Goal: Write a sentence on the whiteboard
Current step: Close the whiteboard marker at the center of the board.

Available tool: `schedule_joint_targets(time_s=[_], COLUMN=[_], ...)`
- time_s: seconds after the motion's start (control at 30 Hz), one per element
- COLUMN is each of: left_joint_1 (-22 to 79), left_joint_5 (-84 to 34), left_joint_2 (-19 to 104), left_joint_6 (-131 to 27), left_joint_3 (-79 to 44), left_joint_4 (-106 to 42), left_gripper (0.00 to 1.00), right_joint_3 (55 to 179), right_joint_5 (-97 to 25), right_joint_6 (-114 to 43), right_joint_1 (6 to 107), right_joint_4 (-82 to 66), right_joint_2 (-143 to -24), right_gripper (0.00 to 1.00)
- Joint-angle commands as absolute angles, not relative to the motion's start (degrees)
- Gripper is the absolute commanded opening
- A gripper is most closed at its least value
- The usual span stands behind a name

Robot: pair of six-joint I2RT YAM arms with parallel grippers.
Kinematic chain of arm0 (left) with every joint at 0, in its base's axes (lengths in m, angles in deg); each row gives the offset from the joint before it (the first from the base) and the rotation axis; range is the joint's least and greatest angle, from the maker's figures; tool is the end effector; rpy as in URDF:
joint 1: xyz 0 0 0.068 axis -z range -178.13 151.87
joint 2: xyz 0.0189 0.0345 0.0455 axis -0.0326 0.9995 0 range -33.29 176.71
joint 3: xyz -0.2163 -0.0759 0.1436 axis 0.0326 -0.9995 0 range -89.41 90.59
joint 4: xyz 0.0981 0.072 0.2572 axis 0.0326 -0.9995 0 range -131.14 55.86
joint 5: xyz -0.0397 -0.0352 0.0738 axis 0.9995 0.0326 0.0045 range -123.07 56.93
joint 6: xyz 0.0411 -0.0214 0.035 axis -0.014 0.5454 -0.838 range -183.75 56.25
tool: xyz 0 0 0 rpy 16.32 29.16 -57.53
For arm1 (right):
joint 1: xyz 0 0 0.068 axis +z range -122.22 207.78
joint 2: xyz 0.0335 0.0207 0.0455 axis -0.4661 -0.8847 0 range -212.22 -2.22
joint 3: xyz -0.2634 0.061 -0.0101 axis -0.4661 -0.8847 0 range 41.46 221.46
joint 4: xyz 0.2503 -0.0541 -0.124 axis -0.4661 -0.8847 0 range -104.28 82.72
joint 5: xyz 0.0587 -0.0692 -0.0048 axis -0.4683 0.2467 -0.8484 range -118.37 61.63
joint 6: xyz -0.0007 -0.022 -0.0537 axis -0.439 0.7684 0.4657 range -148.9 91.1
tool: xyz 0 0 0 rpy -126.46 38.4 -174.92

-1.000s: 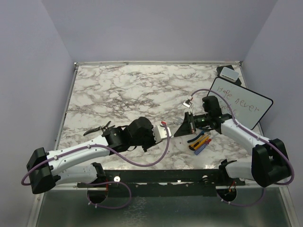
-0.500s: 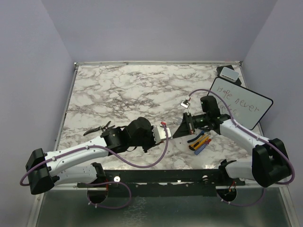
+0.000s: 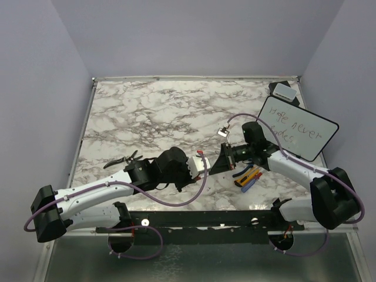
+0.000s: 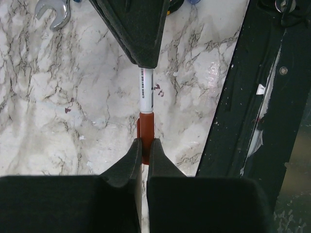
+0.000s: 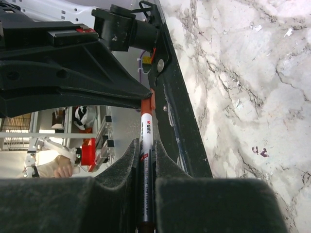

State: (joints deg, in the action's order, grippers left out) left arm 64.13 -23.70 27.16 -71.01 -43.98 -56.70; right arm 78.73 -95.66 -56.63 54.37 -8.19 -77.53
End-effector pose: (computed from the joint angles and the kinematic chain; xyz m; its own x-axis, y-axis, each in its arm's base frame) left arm 0.1140 -0.2315 0.2590 -0.1636 0.5790 -0.7987 0.9617 0.2741 0.0018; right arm 0.2269 0.1565 0.1912 -0.8765 -0.2379 -0.4186 -0.4593 0.1524 0.8751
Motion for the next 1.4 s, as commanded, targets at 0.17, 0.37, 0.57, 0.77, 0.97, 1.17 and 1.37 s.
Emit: schedule_joint_targets(time_s=[0.17,0.37,0.57,0.77,0.97,1.17,1.37], left_joint_1=[64.36,64.38,64.38,64.36,64.38,64.40,64.37], left_joint_5=[-25.47,-25.89,-26.60,-27.38,-29.04,-30.66,-29.69], left_joint_2=[23.89,22.43,21.30,20.82,19.84,19.30,19.14], left_joint_6=[-67.89,-67.58,-67.53,-67.20,-66.50,-66.08,-66.93], left_joint_3=[-45.94,-47.06,-47.75,-48.05,-48.82,-49.31,-49.73], left_joint_4=[-41.81,-38.99,-37.38,-36.42,-34.79,-34.31,-35.20], left_gripper=[0.00,0.00,0.00,0.00,0.00,0.00,0.00], right_joint_3=[76.35,76.09,76.38,75.84,75.29,75.18,78.21], right_joint_5=[-96.27,-95.64,-95.35,-95.25,-94.55,-94.30,-87.48], right_joint_6=[-65.28,-67.35,-69.16,-73.84,-77.50,-80.71,-72.20], right_joint_1=[60.69,63.77,67.00,69.93,72.70,74.98,75.07], right_joint_4=[4.07,7.10,10.17,16.69,22.81,27.70,14.54], right_joint_2=[-79.91,-82.01,-84.40,-87.10,-89.37,-91.61,-87.08], right_gripper=[0.01,0.01,0.01,0.01,0.01,0.01,0.01])
